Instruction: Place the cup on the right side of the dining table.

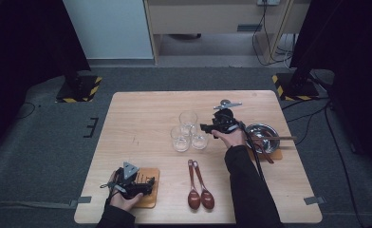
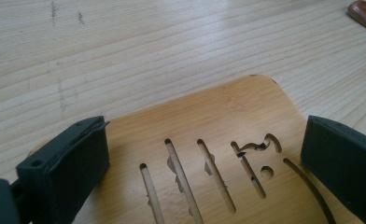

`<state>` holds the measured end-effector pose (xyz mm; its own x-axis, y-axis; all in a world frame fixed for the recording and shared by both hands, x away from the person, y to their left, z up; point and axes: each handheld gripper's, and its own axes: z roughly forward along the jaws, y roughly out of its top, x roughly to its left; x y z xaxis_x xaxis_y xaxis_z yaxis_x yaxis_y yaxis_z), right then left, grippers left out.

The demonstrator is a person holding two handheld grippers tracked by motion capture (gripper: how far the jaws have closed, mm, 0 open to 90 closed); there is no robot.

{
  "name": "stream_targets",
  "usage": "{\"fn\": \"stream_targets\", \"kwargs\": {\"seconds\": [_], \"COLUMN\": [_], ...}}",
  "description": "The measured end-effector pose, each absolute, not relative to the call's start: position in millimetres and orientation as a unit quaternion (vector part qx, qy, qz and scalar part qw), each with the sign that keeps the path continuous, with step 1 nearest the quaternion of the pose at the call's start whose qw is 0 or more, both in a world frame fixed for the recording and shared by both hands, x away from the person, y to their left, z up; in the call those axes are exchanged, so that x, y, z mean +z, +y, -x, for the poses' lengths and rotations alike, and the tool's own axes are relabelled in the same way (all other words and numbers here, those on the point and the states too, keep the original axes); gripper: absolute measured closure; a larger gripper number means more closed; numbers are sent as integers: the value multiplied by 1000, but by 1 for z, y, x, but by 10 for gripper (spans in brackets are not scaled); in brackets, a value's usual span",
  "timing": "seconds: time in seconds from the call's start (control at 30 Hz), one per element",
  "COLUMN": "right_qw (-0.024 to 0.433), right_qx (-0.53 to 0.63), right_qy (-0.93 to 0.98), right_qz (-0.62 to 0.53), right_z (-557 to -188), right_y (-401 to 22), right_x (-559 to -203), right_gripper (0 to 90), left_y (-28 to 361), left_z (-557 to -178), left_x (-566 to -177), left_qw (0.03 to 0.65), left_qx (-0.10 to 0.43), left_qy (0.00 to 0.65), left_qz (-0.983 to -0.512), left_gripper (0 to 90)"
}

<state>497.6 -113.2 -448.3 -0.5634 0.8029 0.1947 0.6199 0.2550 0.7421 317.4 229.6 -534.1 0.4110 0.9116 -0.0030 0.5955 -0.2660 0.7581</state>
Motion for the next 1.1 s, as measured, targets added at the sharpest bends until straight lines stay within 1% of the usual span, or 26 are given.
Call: {"fn": "stream_targets", "kwargs": {"seconds": [0.53, 0.97, 1.1], "right_qw": [87, 61, 62], "right_qx": [368, 345, 338], "right_qy": [800, 805, 808], "right_qz": [-466, -479, -478], "right_z": [-507, -513, -514], "right_y": [-109, -104, -102], "right_x": [-464, -471, -470], "right_gripper": [489, 659, 707], "left_y": [230, 230, 230], "left_z": [-318, -317, -317], "left_x": [-534, -534, -534], "left_qw": [351, 352, 352], "left_qx": [225, 224, 224], "left_qy": [494, 495, 495], "left_qz": [-763, -762, -762], "left_gripper": [3, 3, 2]}}
